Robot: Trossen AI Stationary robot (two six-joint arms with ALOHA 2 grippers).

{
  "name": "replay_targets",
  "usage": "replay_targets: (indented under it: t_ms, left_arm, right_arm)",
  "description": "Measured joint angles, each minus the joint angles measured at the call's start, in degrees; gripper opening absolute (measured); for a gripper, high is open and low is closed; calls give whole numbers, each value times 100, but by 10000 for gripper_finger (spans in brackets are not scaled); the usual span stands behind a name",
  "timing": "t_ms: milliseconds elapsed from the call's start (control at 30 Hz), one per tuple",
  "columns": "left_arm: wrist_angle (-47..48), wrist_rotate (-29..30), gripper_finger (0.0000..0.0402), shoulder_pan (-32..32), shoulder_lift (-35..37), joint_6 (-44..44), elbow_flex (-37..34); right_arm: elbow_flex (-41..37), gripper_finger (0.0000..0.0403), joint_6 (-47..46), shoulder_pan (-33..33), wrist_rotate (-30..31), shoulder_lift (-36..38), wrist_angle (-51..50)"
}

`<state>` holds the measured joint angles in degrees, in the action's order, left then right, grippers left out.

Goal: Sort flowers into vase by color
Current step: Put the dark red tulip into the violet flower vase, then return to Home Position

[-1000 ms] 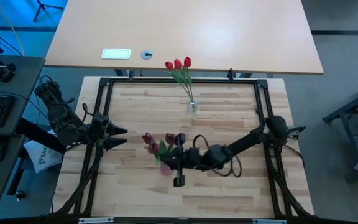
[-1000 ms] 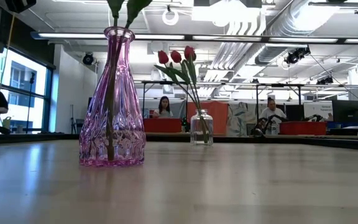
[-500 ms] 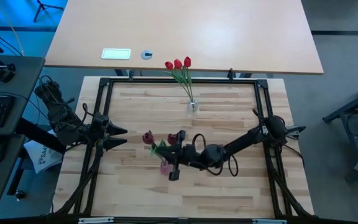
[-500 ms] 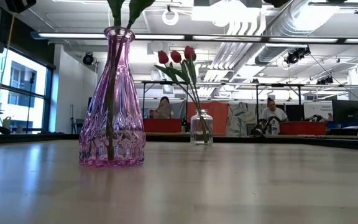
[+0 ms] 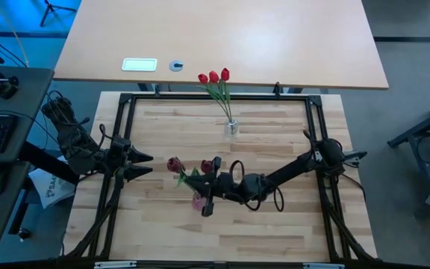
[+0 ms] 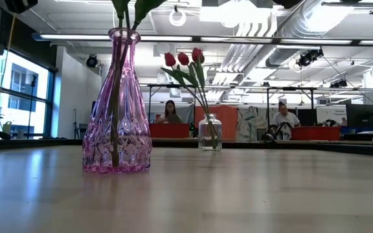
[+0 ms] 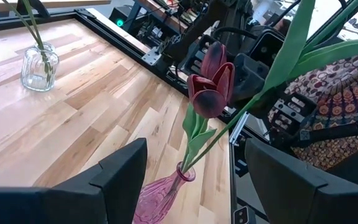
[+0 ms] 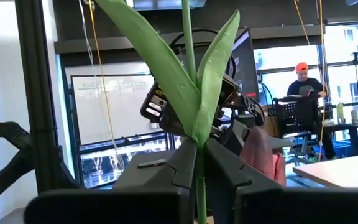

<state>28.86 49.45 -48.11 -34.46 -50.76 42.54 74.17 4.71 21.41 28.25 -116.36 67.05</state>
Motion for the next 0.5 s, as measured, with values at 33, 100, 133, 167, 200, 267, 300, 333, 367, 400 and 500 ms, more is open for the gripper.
replay_targets:
  t_ms: [33, 100, 133, 167, 200, 267, 300, 333, 367, 400, 500]
  left_arm:
    - [0, 0, 259, 0, 0, 0, 0]
    - [0, 0, 259, 1, 2, 0, 0]
    - [1, 0, 259, 0, 2, 0, 0]
    - [2, 0, 259, 1, 2, 0, 0]
    - [4, 0, 259, -1, 2, 0, 0]
    - [4, 0, 259, 1, 2, 0, 0]
    - [4, 0, 259, 1, 2, 0, 0]
    - [7, 0, 259, -1, 2, 0, 0]
    - [4, 0, 259, 0, 2, -1, 0]
    - [4, 0, 259, -1, 2, -1, 0]
    - [4, 0, 259, -1, 2, -2, -2]
  right_arm:
    - [0, 20, 6, 9, 0, 0, 0]
    - [0, 32, -72, 20, 17, 0, 0]
    - [0, 41, -217, 22, 75, 3, -1]
    - [0, 51, -379, 22, 148, 13, -24]
    - [0, 64, -505, 22, 179, 34, -97]
    - [0, 96, -617, 36, 221, 87, -306]
    - [0, 113, -623, 54, 313, 131, -470]
    - [0, 132, -632, 74, 413, 179, -650]
    - [0, 151, -646, 92, 534, 248, -876]
    - [0, 171, -687, 115, 632, 331, -1172]
    - [0, 226, -749, 173, 652, 637, -2051]
